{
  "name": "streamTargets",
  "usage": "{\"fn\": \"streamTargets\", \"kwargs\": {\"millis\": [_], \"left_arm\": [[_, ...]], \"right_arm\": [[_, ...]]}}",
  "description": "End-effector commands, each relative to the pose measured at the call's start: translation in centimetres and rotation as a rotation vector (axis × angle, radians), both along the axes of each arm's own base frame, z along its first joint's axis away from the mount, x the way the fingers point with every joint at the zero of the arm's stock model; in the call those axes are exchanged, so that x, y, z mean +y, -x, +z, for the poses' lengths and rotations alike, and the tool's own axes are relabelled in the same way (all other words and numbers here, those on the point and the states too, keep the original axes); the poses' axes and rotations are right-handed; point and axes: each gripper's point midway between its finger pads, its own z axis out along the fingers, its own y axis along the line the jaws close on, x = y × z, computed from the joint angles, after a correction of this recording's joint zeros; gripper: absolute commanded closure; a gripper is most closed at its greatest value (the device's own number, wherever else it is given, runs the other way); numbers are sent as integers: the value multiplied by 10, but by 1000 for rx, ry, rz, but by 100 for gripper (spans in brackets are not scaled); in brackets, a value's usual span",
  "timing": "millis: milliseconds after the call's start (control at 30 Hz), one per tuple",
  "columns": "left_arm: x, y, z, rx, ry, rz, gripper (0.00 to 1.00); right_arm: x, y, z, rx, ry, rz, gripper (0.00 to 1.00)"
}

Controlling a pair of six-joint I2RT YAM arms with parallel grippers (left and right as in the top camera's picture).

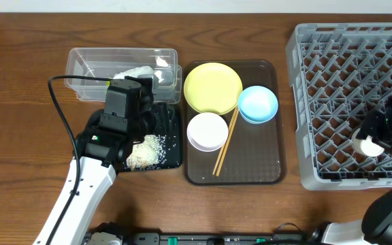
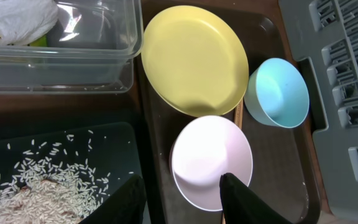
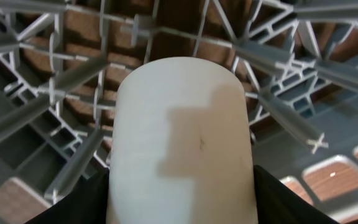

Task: Sort waste into correct bins and load items into the dishwasher rack
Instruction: 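Place the white cup into the dish rack with right gripper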

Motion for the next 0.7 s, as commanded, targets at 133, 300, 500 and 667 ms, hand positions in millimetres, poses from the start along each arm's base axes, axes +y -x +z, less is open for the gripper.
{"fn": "streamTargets", "kwargs": {"millis": [133,300,500,667], "left_arm": [[4,-3,1,-11,-19,3,57],[4,0,-2,5,-24,3,58],[44,15,-27,108,-203,139,57],[98,32,-39,204,-346,479,54]], "right_arm": [[-4,-15,6,-80,-24,-28,5],[10,-33,22,-180,-103,-11,9],[73,-85,83,-511,-284,264,14],[136,-106,100,-594,-268,533,17]]}}
